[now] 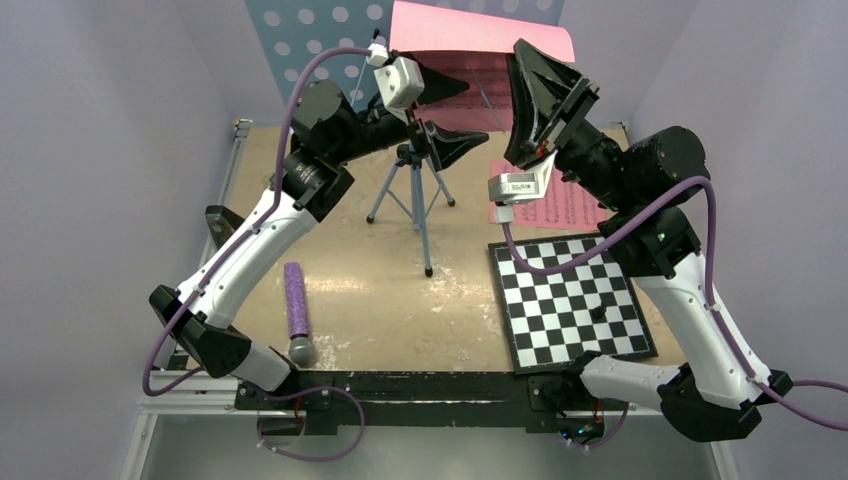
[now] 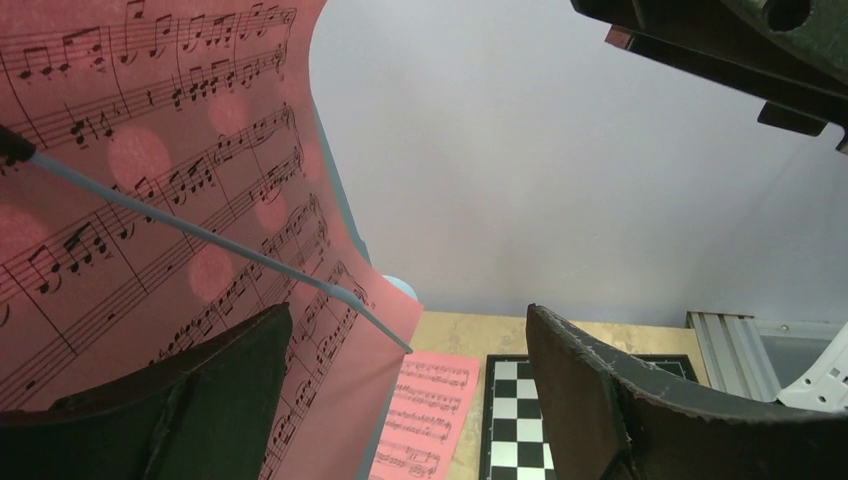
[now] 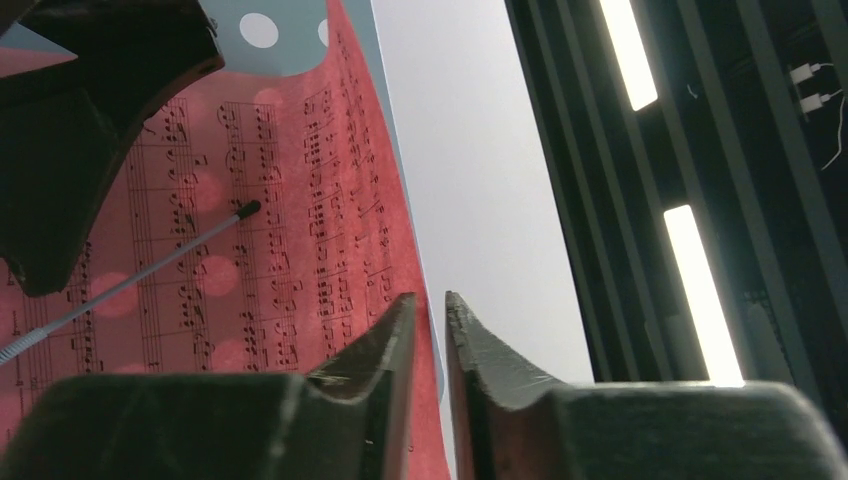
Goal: Pack up the instrument practice props
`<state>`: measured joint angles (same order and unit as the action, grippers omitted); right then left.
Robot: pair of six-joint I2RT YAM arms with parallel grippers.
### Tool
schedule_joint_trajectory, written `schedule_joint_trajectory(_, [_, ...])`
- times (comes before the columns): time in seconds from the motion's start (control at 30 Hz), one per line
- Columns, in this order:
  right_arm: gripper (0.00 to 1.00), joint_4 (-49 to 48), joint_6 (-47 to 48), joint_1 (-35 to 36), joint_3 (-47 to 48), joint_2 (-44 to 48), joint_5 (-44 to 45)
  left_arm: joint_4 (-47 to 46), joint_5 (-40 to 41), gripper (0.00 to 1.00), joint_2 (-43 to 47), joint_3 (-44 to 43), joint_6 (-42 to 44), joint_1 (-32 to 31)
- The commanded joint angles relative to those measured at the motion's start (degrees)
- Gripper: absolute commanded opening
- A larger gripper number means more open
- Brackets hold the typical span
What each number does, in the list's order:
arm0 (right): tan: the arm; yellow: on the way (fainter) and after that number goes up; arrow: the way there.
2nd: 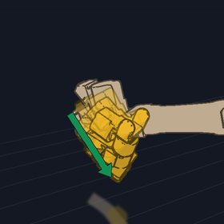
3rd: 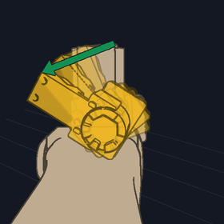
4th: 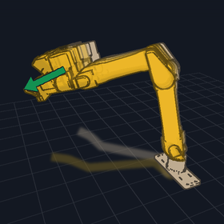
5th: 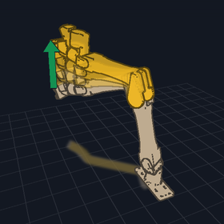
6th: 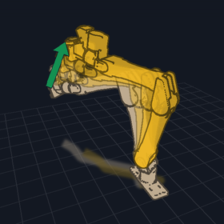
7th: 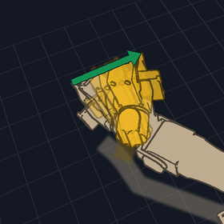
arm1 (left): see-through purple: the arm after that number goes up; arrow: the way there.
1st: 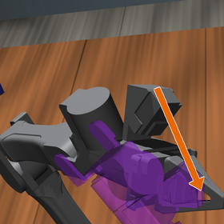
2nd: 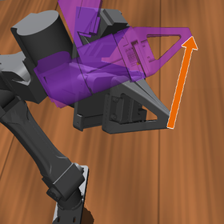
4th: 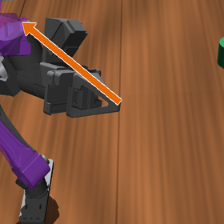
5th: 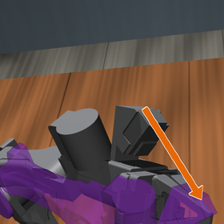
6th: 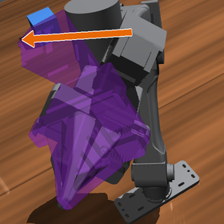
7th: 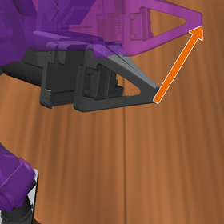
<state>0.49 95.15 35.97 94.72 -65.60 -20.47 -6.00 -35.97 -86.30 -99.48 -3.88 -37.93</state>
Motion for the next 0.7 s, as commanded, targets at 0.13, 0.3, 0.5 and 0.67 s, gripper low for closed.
schedule_joint_trajectory(0.13, [0.07,-3.5,2.0,0.6,1.0,0.1,0.5,-3.9,0.6,0.91,-1.1,-3.9,-2.3,-0.7])
schedule_joint_trajectory(0.3, [0.00,-3.9,2.2,0.7,2.5,-0.5,1.2,-3.9,0.8,0.91,-1.4,-3.9,-2.3,-1.0])
schedule_joint_trajectory(0.5, [0.00,-4.1,2.0,0.7,3.6,-1.2,2.2,-3.9,1.3,0.91,-1.7,-4.0,-2.3,-1.1])
schedule_joint_trajectory(0.67, [0.33,-5.1,1.4,0.7,2.3,-0.8,2.7,-3.9,1.2,0.91,-1.6,-3.8,-2.5,-1.1])
